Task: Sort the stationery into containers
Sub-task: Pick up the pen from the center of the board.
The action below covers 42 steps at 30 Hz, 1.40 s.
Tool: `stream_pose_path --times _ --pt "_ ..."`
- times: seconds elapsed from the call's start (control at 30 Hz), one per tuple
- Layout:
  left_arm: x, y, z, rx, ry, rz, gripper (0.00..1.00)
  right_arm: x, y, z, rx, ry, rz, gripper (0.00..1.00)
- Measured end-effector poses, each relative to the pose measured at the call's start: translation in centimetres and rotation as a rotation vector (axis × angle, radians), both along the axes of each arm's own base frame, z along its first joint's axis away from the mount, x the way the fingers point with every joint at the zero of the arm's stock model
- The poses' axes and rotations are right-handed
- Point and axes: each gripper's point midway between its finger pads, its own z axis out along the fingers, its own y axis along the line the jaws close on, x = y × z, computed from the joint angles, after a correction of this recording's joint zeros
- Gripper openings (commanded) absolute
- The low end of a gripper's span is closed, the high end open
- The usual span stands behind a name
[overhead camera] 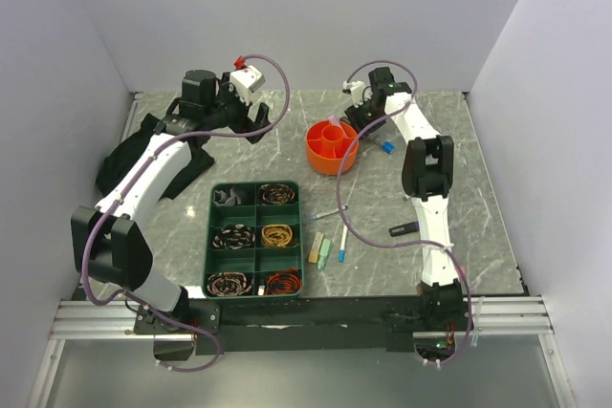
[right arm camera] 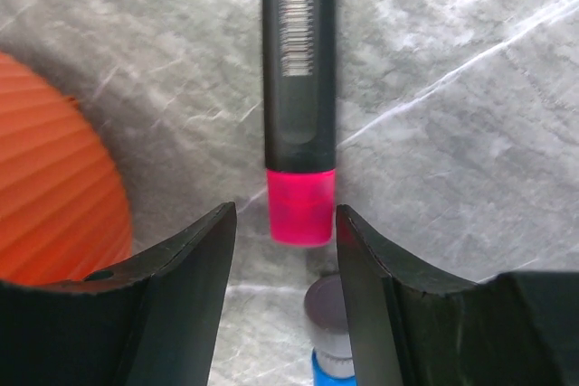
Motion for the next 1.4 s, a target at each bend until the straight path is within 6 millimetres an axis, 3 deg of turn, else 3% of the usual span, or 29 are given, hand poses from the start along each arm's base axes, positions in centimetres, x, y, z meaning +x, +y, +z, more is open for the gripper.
stream_pose_path --times 0.03,0.17,0.33,0.47,0.63,0.77,0.9,1.03,1.2,1.37,1.4 --pt "0.0 -0.1 0.1 -0.004 0.0 -0.002 0.99 0.1 0.0 -0.1 -0.005 -0.002 -0.001 0.52" --pt "0.2 -0.3 0.8 -0.017 -0.013 -0.005 1.0 0.7 -0.2 -0.5 -0.034 -0.013 -0.021 0.26" --pt "0.3 -0.7 1.9 -0.045 -0.037 -0.019 1.0 0.7 -0.4 -0.7 -0.044 -0.016 -0.06 0.13" --pt "0.1 -1.2 2.3 -0.063 -0.045 -0.045 0.99 0.2 -0.9 -0.4 -0.06 -0.036 -0.072 0.09" --pt "-0.8 -2.5 2.8 -0.132 -0.007 -0.101 0.99 -2.3 -2.5 0.6 -0.123 -0.029 -0.066 0.08" --pt "-0.4 -4.4 3.8 -0.22 0.061 -0.155 0.99 -3.9 -3.8 4.9 -0.155 -0.089 -0.056 0.08" --pt "1.1 -6.2 3.9 -0.33 0.153 -0.172 0.99 -5.2 -4.8 12.0 -0.159 -0.237 -0.059 0.08" --pt "1.9 -7.8 2.4 -0.425 0.271 -0.188 0.99 -7.3 -4.6 17.7 -0.122 -0.365 -0.029 0.08" --pt "2.4 -10.0 2.1 -0.576 0.398 -0.276 0.99 -11.8 -3.4 20.5 -0.041 -0.409 0.07 0.08" --pt "1.2 -11.2 3.7 -0.689 0.485 -0.38 0.97 -15.3 -1.2 21.7 0.068 -0.402 0.189 0.08" --pt "0.7 -11.4 4.3 -0.706 0.493 -0.406 0.92 -15.9 -0.7 21.8 0.081 -0.397 0.213 0.08"
